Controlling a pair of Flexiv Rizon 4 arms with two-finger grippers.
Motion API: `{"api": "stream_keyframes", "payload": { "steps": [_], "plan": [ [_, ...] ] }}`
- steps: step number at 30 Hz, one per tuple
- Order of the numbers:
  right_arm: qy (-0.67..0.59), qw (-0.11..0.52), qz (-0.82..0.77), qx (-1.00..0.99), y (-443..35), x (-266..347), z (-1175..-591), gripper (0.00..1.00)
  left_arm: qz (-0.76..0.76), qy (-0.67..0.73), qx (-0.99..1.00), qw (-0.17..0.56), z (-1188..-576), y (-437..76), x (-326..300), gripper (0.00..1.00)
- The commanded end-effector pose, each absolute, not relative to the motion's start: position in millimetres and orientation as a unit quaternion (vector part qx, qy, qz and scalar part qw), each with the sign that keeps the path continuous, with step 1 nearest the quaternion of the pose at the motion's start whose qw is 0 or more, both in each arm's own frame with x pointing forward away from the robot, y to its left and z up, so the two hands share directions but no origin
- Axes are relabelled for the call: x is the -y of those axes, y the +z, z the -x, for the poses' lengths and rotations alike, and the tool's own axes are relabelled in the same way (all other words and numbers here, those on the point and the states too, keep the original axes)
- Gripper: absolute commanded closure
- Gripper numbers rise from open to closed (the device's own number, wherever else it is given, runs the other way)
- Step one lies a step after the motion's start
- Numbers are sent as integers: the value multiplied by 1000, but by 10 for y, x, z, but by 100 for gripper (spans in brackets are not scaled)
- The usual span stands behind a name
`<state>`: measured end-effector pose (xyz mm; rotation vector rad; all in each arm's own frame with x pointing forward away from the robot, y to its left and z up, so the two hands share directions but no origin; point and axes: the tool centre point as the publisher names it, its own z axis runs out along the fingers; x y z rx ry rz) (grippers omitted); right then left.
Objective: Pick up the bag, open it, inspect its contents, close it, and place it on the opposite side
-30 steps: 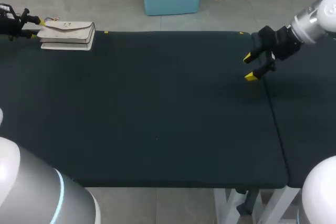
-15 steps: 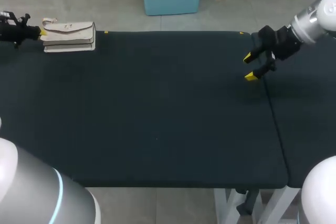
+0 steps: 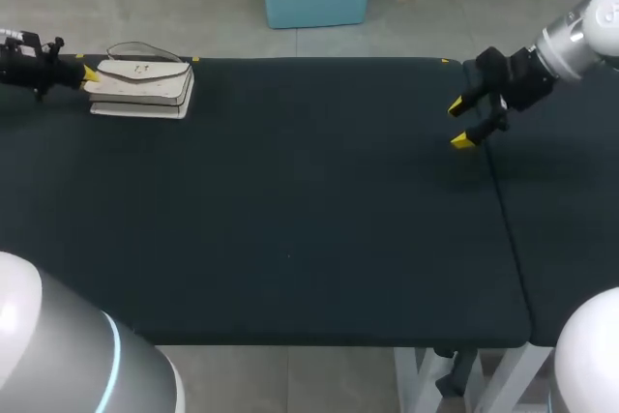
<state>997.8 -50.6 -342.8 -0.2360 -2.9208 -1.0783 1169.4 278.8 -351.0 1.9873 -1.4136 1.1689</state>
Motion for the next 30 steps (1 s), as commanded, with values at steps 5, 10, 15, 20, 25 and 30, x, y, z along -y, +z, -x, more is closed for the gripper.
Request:
{"api": "stream_keyframes", "payload": {
  "steps": [5,10,15,20,25,30],
  "plan": [
    [-346,11,75,935,-3432,509,-9988,0,-536,138,645,527,-11597,-3474,-2790,40],
    [-346,11,75,935,-3432,509,-9988,0,-527,125,641,544,-11612,-3424,-2813,54],
    [-346,11,75,935,-3432,509,-9988,0,-526,108,639,552,-11633,-3446,-2807,61],
    [-346,11,75,935,-3432,509,-9988,0,-523,101,630,565,-11687,-3569,-2784,91],
    [-346,11,75,935,-3432,509,-9988,0,-507,83,640,571,-11520,-3587,-2700,100],
    [-346,11,75,935,-3432,509,-9988,0,-505,76,640,574,-11316,-3596,-2627,100]
  ]
}}
